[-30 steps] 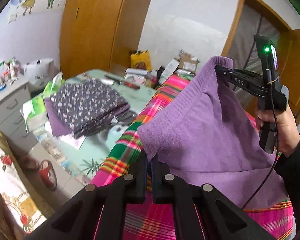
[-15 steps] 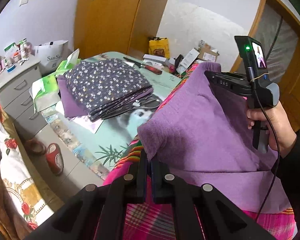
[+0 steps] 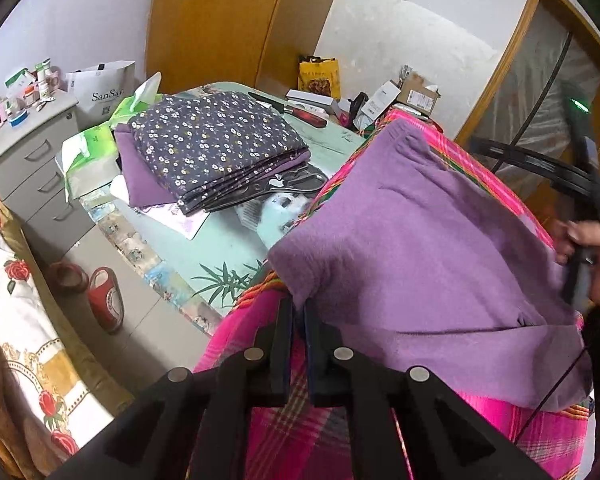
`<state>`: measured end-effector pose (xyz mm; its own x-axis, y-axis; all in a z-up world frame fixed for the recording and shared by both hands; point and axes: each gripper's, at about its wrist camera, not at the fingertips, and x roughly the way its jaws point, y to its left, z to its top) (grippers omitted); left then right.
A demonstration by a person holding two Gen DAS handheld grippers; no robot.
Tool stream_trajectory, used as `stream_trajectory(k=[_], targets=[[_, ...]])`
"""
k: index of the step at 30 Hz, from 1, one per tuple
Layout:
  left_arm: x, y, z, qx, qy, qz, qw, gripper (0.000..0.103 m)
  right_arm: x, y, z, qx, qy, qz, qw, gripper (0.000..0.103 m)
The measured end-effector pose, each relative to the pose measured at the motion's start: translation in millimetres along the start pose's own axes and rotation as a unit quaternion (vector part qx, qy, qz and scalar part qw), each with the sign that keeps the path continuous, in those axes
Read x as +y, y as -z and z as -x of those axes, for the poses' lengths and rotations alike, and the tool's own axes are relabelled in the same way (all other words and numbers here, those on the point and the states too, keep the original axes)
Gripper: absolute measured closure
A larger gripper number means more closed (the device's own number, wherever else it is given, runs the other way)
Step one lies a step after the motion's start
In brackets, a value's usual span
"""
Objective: Fold clothes
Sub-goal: 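Lower the purple pants flat onto the bed and open both tools, then move the open right tool over the pants toward a leg hem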
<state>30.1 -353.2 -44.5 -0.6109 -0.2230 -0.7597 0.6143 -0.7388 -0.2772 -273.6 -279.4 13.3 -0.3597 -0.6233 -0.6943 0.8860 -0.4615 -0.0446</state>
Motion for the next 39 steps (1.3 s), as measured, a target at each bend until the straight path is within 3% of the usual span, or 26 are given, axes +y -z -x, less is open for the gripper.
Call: stream_trajectory(k=[4,8,13,18,24,31,34,36,39], targets=[[2,10,16,-0.011,-0.018,0.003,0.9998,0.096,-28,38,74,-0.022,-0.001,-0.023,0.999,0.065],[1,21,32,-0.02,-0.014,0.01,0.9996,0.096,-49,99,133,-0.013,0.014,-0.027,0.999,0.065],[-32,33,46,-0.029,0.037,-0.031,0.9984,0.096,-63,178,183,0.029,0.027,-0.01,0.999,0.065],[-72,46,49,-0.021,0.085,-0.07,0.9937,0.096,-79,222,215,0.042,0.029,0.01,0.999,0.063],[-113,68,47,0.004,0.114,-0.105,0.988,0.096,-111,242,218,0.064,0.031,0.019,0.997,0.061],[-133,76,44,0.017,0.113,-0.119,0.9863,0.096,-141,257,192,0.136,0.009,0.018,0.991,0.059],[-138,77,41,0.021,0.111,-0.121,0.9861,0.096,-148,262,186,0.147,-0.001,0.003,0.989,0.06],[-141,79,41,0.024,0.11,-0.123,0.986,0.096,-143,263,192,0.134,0.004,0.01,0.991,0.082],[-144,80,41,0.026,0.11,-0.125,0.9858,0.096,-130,264,207,0.109,0.02,0.027,0.993,0.091]])
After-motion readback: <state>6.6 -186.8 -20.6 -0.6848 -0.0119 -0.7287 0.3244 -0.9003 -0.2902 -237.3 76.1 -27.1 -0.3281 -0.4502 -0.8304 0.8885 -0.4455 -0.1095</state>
